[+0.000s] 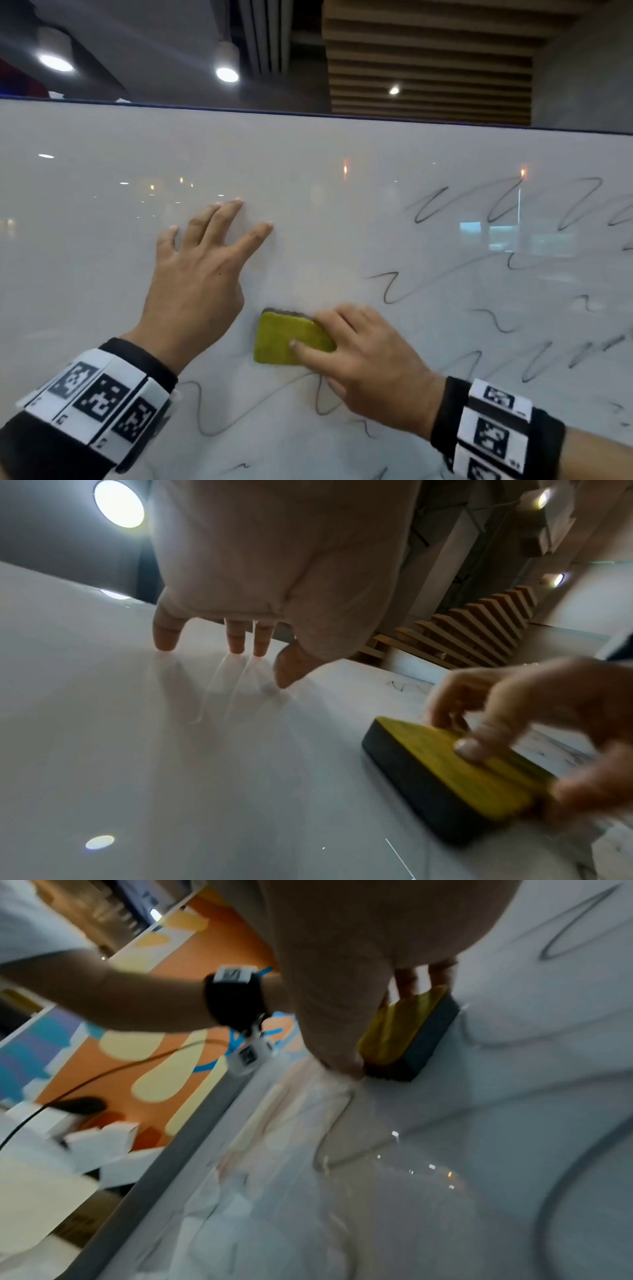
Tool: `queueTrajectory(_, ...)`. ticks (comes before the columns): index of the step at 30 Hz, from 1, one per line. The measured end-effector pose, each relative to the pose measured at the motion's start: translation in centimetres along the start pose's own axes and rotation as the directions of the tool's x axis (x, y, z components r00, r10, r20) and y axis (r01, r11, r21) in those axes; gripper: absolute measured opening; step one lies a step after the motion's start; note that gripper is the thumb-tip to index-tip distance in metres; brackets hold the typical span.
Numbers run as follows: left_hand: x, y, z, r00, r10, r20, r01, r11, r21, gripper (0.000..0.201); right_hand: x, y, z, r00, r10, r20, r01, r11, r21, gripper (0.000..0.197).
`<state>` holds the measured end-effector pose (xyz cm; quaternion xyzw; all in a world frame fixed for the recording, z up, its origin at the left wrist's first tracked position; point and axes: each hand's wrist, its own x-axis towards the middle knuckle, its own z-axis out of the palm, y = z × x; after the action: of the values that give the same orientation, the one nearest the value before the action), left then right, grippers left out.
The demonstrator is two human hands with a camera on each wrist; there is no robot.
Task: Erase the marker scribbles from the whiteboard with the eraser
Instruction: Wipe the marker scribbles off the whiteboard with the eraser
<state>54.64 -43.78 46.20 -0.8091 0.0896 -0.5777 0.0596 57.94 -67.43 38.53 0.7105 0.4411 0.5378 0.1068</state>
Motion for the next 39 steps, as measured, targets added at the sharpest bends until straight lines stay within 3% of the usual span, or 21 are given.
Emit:
queueTrajectory(2,0.0,0.1,0.0,1.000,0.000,-0.009,0.000,1.000,-0.007,0.074,0.9,2.9,-1.3,1.000,-0.013,0.005,0.014,1.000,-0.020,0.049)
queueTrajectory(4,-0.1,0.2,-0.1,1.000,-0.005,-0.014,0.005,1.000,-0.013,0.068,2.4,7.9,-3.3,0.984,0.136,-0.114,-0.141,0.989,-0.039,0.049)
queueTrajectory(6,-0.1,0.4,0.0,1.000,-0.010,-0.011,0.010,1.000,-0.020,0.066,3.3,12.4,-5.9,0.906,0.359,-0.226,-0.376,0.926,-0.034,0.047)
queueTrajectory(8,0.1,0.7,0.0,1.000,-0.009,-0.016,0.008,0.999,-0.032,0.065,3.4,12.5,-6.2,0.853,0.453,-0.260,-0.472,0.882,-0.010,0.047)
queueTrajectory(10,0.3,1.3,0.0,1.000,0.006,-0.016,-0.007,0.999,-0.043,0.065,2.6,9.0,-4.3,0.902,0.363,-0.234,-0.375,0.927,-0.007,0.047)
queueTrajectory(13,0.6,2.3,0.2,0.999,0.041,0.002,-0.041,0.998,-0.043,0.067,0.4,3.2,-1.3,0.993,0.082,-0.087,-0.084,0.996,-0.021,0.047)
queueTrajectory(16,0.6,2.7,0.2,0.998,0.057,0.041,-0.055,0.998,-0.040,0.071,-0.2,5.3,-2.1,1.000,-0.007,-0.026,0.007,1.000,-0.028,0.045)
queueTrajectory(19,0.6,2.8,0.1,0.995,0.054,0.087,-0.051,0.998,-0.034,0.078,0.5,10.9,-4.3,0.977,0.168,-0.131,-0.175,0.983,-0.047,0.046)
queueTrajectory(21,0.5,3.1,0.1,0.991,0.066,0.116,-0.063,0.998,-0.028,0.083,0.4,13.6,-5.6,0.910,0.361,-0.205,-0.371,0.929,-0.011,0.046)
queueTrajectory(23,0.6,3.6,0.3,0.989,0.074,0.125,-0.071,0.997,-0.029,0.085,-0.3,13.1,-5.4,0.857,0.450,-0.252,-0.461,0.887,0.019,0.045)
queueTrajectory(25,0.8,4.4,0.5,0.991,0.066,0.117,-0.062,0.997,-0.036,0.084,-1.8,10.2,-3.8,0.892,0.380,-0.245,-0.386,0.922,0.025,0.044)
queueTrajectory(28,1.0,5.7,0.8,0.993,0.064,0.103,-0.060,0.998,-0.036,0.082,-4.7,6.0,-1.7,0.992,0.092,-0.086,-0.093,0.996,-0.011,0.044)
queueTrajectory(30,1.1,6.6,1.0,0.993,0.062,0.101,-0.058,0.997,-0.042,0.081,-5.1,7.5,-2.5,1.000,-0.008,-0.009,0.008,1.000,-0.029,0.045)
queueTrajectory(31,1.2,7.0,1.0,0.994,0.052,0.101,-0.047,0.998,-0.048,0.080,-4.7,9.3,-3.3,1.000,-0.002,-0.013,0.001,0.999,-0.036,0.044)
queueTrajectory(33,1.3,7.6,1.1,0.994,0.027,0.104,-0.021,0.998,-0.058,0.080,-3.0,13.9,-5.4,0.982,0.139,-0.125,-0.146,0.988,-0.049,0.043)
queueTrajectory(36,1.3,8.0,1.1,0.993,0.001,0.117,0.007,0.997,-0.073,0.080,-1.2,19.7,-8.6,0.851,0.458,-0.257,-0.474,0.881,0.001,0.046)
queueTrajectory(37,1.3,8.1,1.1,0.993,-0.010,0.119,0.019,0.996,-0.082,0.080,-1.2,19.6,-8.6,0.827,0.496,-0.265,-0.511,0.859,0.012,0.048)
queueTrajectory(39,1.3,8.2,1.1,0.994,-0.030,0.110,0.041,0.995,-0.093,0.079,-1.8,16.6,-7.2,0.860,0.437,-0.262,-0.450,0.893,0.013,0.048)
